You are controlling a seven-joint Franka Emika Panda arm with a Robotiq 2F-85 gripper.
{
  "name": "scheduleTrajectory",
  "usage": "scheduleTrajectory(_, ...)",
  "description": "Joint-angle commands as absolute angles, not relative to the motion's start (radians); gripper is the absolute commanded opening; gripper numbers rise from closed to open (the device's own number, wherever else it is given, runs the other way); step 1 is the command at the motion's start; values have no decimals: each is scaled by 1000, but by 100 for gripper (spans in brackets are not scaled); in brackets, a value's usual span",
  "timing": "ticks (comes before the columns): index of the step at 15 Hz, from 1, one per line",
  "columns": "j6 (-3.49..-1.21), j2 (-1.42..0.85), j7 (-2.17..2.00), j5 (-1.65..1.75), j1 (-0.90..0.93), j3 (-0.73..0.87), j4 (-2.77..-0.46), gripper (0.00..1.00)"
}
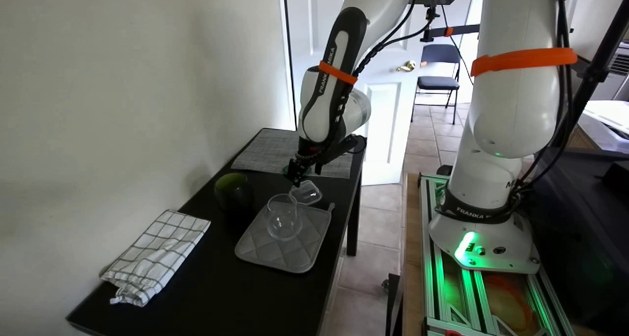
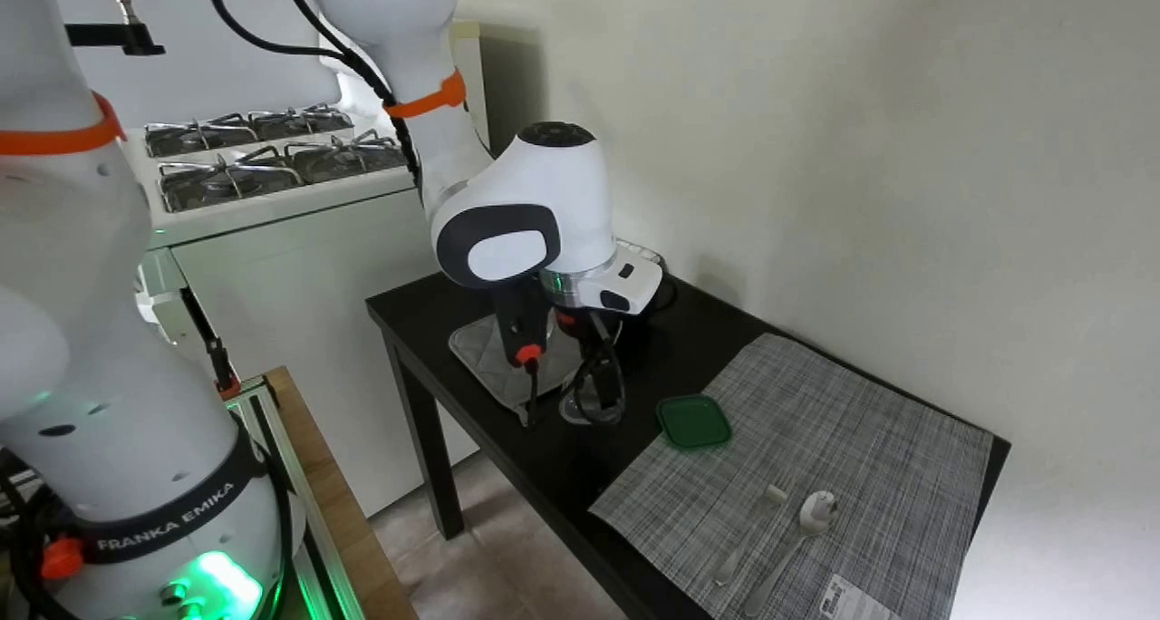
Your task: Turn the small lunchbox over
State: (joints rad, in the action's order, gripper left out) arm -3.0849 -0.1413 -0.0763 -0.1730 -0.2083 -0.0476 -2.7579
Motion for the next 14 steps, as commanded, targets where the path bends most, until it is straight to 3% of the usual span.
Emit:
scheduleTrajectory(1, -3121, -172, -9, -316, -291, -190, -2751, 100)
scheduleTrajectory(14, -3136, -231, -12, -295, -292, -155, -2745, 100)
